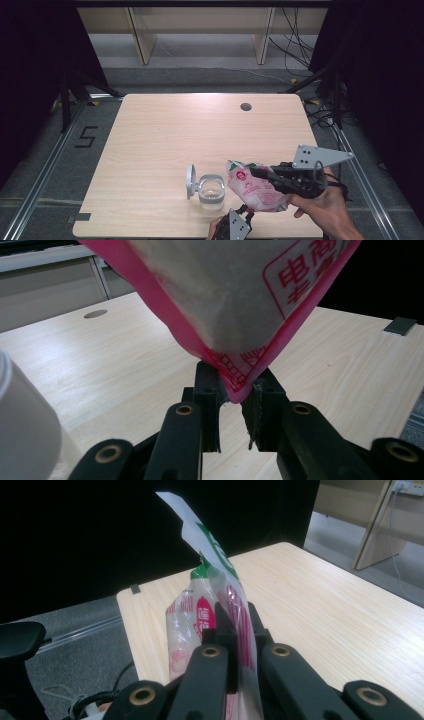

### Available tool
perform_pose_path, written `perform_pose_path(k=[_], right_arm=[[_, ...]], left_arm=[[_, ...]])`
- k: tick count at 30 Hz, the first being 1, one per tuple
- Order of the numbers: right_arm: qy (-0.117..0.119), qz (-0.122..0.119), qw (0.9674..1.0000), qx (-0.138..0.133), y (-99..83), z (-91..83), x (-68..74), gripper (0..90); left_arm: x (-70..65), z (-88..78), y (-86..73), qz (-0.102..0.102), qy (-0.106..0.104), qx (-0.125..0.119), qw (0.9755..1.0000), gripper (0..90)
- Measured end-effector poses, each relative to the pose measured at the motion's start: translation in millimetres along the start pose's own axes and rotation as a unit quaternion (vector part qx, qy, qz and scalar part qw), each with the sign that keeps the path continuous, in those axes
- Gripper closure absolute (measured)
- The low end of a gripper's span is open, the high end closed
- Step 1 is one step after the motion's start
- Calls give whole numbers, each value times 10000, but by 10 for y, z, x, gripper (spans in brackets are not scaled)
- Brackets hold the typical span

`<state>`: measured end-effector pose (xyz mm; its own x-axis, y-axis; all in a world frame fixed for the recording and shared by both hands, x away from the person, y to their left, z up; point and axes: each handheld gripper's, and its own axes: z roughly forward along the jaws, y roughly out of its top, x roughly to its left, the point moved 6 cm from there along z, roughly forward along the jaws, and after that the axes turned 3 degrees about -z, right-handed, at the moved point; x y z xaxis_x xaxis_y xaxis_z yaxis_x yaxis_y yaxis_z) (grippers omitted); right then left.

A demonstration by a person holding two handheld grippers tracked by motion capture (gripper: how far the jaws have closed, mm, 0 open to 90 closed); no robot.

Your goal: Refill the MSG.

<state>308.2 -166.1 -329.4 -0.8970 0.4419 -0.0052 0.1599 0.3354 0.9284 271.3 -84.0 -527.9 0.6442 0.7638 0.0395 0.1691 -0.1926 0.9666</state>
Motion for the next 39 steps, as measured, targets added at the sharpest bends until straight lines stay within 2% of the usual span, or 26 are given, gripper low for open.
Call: perform_pose_path(k=[1, 3, 4, 6, 7, 9, 10, 11, 12, 13, 15, 18, 19, 20, 21, 22, 25, 26, 28, 29, 30, 31, 34, 36, 38, 39], right_arm=[[0, 0, 10000, 0, 0, 0, 0, 900], [-27, 8, 10000, -1, -1, 24, -5, 900], [-34, 2, 10000, 2, 0, 32, -7, 900], [37, 15, 10000, 56, -3, 55, -15, 900], [-17, -27, 10000, 24, 1, 74, -33, 900], [20, 49, 9999, 96, -6, 100, -40, 900], [27, 46, 10000, 84, -5, 122, -50, 900], [109, 55, 9998, 148, -11, 147, -57, 900], [109, 55, 9998, 148, -11, 147, -57, 900], [153, 47, 9997, 174, -14, 157, -55, 900], [92, 61, 9995, 296, -23, 165, -65, 900], [110, 15, 9994, 322, -23, 196, -85, 900], [84, 105, 9992, 380, -26, 198, -80, 900], [119, 39, 9994, 311, -15, 227, -83, 900], [127, 112, 9992, 373, -16, 229, -72, 900], [174, 134, 9989, 409, -12, 241, -60, 900], [126, 105, 9993, 342, 2, 298, -65, 900], [173, 120, 9989, 411, 5, 302, -57, 900], [176, 33, 9991, 378, 27, 328, -69, 900], [191, 125, 9989, 407, 27, 338, -55, 900], [186, 122, 9991, 366, 33, 361, -56, 900], [195, 130, 9989, 401, 33, 372, -54, 900], [259, 149, 9982, 511, 30, 397, -61, 900], [259, 161, 9982, 508, 33, 417, -66, 900], [249, 120, 9983, 514, 39, 434, -78, 900], [265, 189, 9979, 568, 42, 444, -68, 900]], left_arm=[[8, -7, -9, 46, 8, 74, 10000, 773], [-10, 10, -8, -96, 21, 55, 9999, 785], [-10, 26, -2, -49, -18, 12, 10000, 785], [-38, 31, -9, -93, 1, 88, 9999, 795], [-47, 43, -9, -36, -26, 71, 10000, 800], [-94, 61, -15, -124, -12, 28, 9999, 808], [-106, 62, -24, -86, -21, 66, 9999, 811], [-130, 81, -20, -146, -39, 17, 9999, 816], [-128, 83, -21, -89, -2, 38, 10000, 816], [-154, 99, -25, -168, -50, 9, 9998, 818], [-171, 108, -31, -157, -91, 27, 9998, 819], [-203, 133, -30, -240, -94, -60, 9996, 821], [-212, 141, -27, -282, -97, -76, 9995, 821], [-213, 144, -27, -301, -105, -83, 9995, 822], [-209, 144, -27, -266, -86, -55, 9996, 822], [-225, 155, -21, -356, -126, -96, 9992, 822], [-224, 158, -20, -376, -71, -112, 9992, 822], [-221, 162, -17, -399, -77, -138, 9991, 822], [-218, 173, -7, -442, -18, -201, 9988, 822], [-214, 179, -5, -389, 35, -213, 9990, 822], [-218, 182, -4, -358, 47, -210, 9991, 822], [-231, 195, -2, -402, 50, -265, 9988, 821], [-218, 199, -8, -330, 85, -229, 9992, 821], [-234, 215, -2, -413, 76, -292, 9987, 821], [-220, 212, -6, -373, 104, -259, 9989, 822], [-219, 213, -3, -393, 106, -273, 9988, 822]])
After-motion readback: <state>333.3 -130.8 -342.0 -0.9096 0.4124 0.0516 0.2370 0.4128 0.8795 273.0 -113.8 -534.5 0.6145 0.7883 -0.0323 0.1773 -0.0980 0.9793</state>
